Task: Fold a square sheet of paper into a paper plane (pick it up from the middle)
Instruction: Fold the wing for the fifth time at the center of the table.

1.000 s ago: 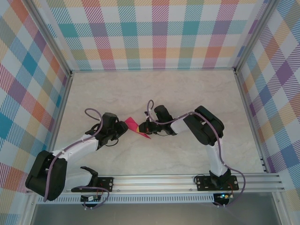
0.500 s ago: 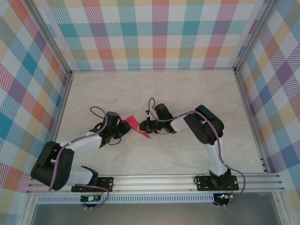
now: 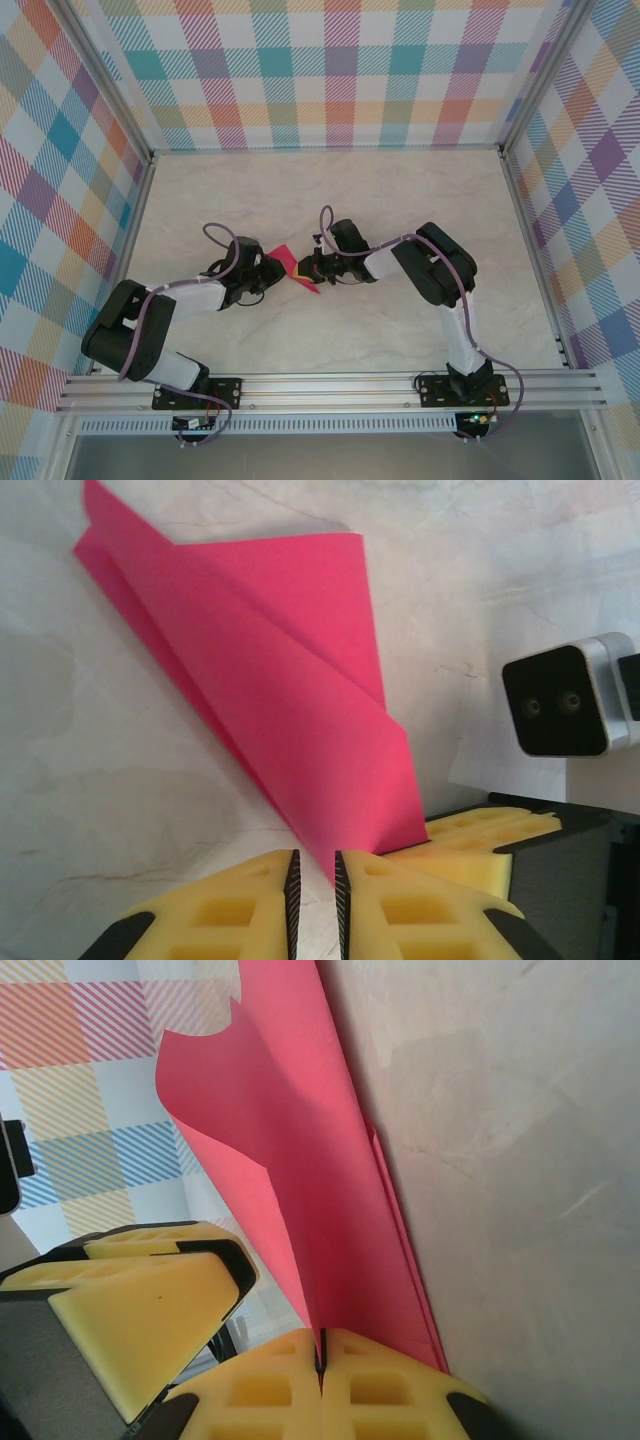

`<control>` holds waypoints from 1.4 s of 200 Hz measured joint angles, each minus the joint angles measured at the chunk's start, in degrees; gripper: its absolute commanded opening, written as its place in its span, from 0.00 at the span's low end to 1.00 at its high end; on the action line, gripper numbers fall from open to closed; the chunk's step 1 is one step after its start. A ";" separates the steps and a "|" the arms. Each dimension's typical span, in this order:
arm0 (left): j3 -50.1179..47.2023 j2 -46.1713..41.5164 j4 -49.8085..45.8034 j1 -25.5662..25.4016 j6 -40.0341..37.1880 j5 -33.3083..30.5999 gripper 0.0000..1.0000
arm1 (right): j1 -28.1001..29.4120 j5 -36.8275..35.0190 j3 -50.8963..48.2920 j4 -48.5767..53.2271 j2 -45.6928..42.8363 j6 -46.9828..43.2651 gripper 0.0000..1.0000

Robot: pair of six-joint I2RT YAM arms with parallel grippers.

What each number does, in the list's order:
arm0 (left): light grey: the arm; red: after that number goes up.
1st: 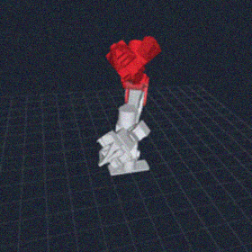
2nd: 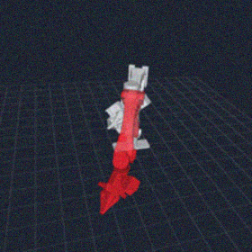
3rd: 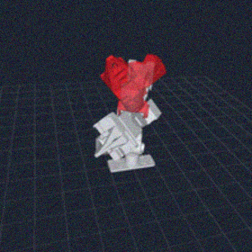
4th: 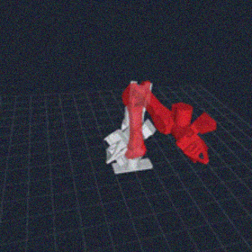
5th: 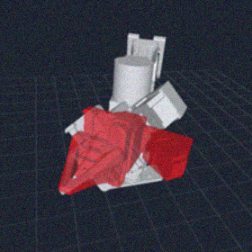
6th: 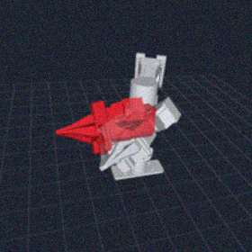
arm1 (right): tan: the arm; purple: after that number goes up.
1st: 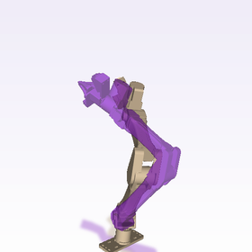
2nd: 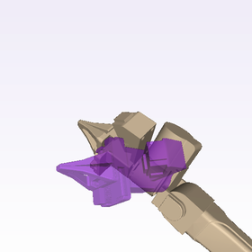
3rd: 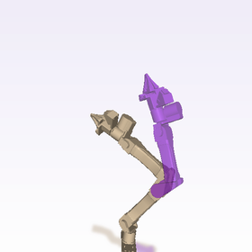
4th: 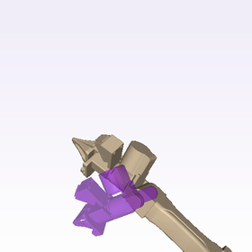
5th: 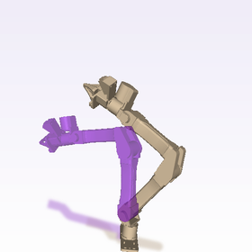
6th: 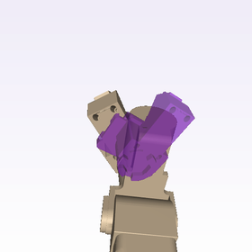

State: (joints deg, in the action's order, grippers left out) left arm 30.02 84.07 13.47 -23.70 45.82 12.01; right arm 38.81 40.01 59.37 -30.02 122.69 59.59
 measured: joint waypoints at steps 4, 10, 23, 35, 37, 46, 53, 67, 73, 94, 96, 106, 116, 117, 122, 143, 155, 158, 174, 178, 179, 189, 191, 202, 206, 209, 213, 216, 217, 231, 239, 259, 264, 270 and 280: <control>0.04 0.11 0.26 0.00 -0.20 0.07 0.17 | 0.00 0.00 0.02 0.13 0.00 0.00 0.00; 0.26 0.24 0.42 0.00 -0.39 0.22 0.16 | 0.00 0.02 0.07 0.20 0.00 0.00 0.00; 0.87 0.79 0.74 0.00 -0.63 0.39 0.14 | -0.04 0.09 0.17 0.50 0.00 0.00 0.00; 1.18 1.49 1.55 0.00 -0.76 0.39 0.12 | -0.09 0.17 0.33 0.81 0.04 0.00 0.00; 1.22 1.60 1.64 0.00 -0.85 0.42 0.11 | -0.09 0.17 0.37 0.83 0.07 0.00 0.00; 1.44 2.34 1.99 0.00 -1.01 0.42 0.10 | -0.09 0.22 0.48 1.03 0.07 0.00 0.00; 1.60 2.91 2.10 0.00 -1.14 0.42 0.10 | -0.09 0.24 0.50 1.14 0.07 0.00 0.00; 1.64 3.85 2.36 0.00 -1.36 0.39 0.09 | -0.11 0.37 0.68 1.42 0.11 0.00 0.00; 1.64 4.09 2.38 0.00 -1.42 0.39 0.08 | -0.15 0.42 0.72 1.49 0.11 -0.02 0.00; 1.66 4.61 2.86 0.00 -1.79 0.39 0.08 | -0.15 0.46 0.76 1.66 0.13 -0.02 0.00; 1.66 4.63 2.84 0.00 -1.79 0.39 0.08 | -0.15 0.46 0.76 1.66 0.13 -0.02 0.00; 1.66 4.83 2.99 0.00 -1.88 0.37 0.08 | -0.15 0.46 0.79 1.70 0.13 -0.02 0.00; 1.75 5.18 3.13 0.00 -1.99 0.37 0.08 | -0.15 0.46 0.81 1.79 0.13 -0.02 0.00; 1.75 5.22 3.15 0.00 -1.99 0.39 0.08 | -0.15 0.46 0.81 1.79 0.13 -0.02 0.00; 1.79 5.44 3.21 0.00 -1.99 0.37 0.08 | -0.15 0.46 0.83 1.84 0.13 -0.02 0.00; 2.01 6.12 3.26 0.00 -2.05 0.37 0.08 | -0.20 0.57 0.85 1.88 0.13 -0.02 0.00; 2.08 6.32 3.28 -0.02 -2.21 0.39 0.08 | -0.20 0.57 0.85 1.88 0.15 -0.04 0.00; 2.08 6.34 3.28 -0.02 -2.21 0.37 0.08 | -0.20 0.57 0.85 1.88 0.15 -0.04 0.00; 2.19 6.43 3.28 -0.04 -2.40 0.37 0.08 | -0.20 0.59 0.87 1.88 0.15 -0.04 0.00; 2.25 6.49 3.26 -0.04 -2.45 0.37 0.08 | -0.20 0.57 0.87 1.90 0.15 -0.04 0.00; 2.25 6.51 3.26 -0.04 -2.45 0.37 0.08 | -0.20 0.59 0.87 1.90 0.15 -0.04 0.00; 2.51 6.75 3.21 -0.04 -2.64 0.33 0.08 | -0.20 0.57 0.87 1.92 0.15 -0.04 0.00; 2.56 6.82 3.21 -0.04 -2.67 0.33 0.08 | -0.20 0.59 0.90 1.95 0.15 -0.04 0.00; 2.91 7.21 3.19 -0.04 -2.84 0.13 0.08 | -0.20 0.59 1.07 2.32 0.15 -0.04 0.00; 3.02 7.34 3.19 -0.04 -2.89 0.07 0.07 | -0.20 0.59 1.11 2.40 0.15 -0.04 0.00; 3.10 7.43 3.13 -0.04 -2.89 0.00 0.07 | -0.20 0.59 1.11 2.51 0.15 -0.04 0.00; 3.23 7.56 2.99 -0.07 -2.95 -0.04 0.07 | -0.20 0.59 1.16 2.58 0.15 -0.04 0.00; 3.34 7.65 2.93 -0.07 -3.06 -0.09 0.07 | -0.20 0.59 1.18 2.67 0.15 -0.07 0.00; 3.39 7.67 2.91 -0.07 -3.06 -0.09 0.07 | -0.20 0.59 1.18 2.69 0.15 -0.07 0.00; 4.11 8.20 2.01 -0.07 -3.10 -0.26 0.06 | -0.20 0.61 1.51 3.34 0.15 -0.20 0.02; 4.46 8.41 1.53 -0.11 -3.13 -0.35 0.06 | -0.22 0.68 1.75 3.85 0.15 -0.35 0.04; 5.27 8.61 0.15 -0.17 -3.26 -0.50 0.06 | -0.31 1.07 2.47 5.40 0.15 -1.03 0.10; 5.46 8.74 -0.09 -0.17 -3.26 -0.48 0.05 | -0.33 1.22 2.71 5.97 0.11 -1.42 0.12; 5.73 8.90 -0.35 -0.22 -3.26 -0.48 0.05 | -0.35 1.36 2.97 6.62 0.04 -1.86 0.14; 6.19 9.07 -0.96 -0.22 -3.26 -0.52 0.05 | -0.35 1.62 3.30 7.37 -0.13 -2.91 0.16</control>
State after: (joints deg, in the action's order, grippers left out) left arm 36.21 93.14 12.51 -23.92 42.57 11.49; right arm 38.46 41.63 62.67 -22.65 122.56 56.69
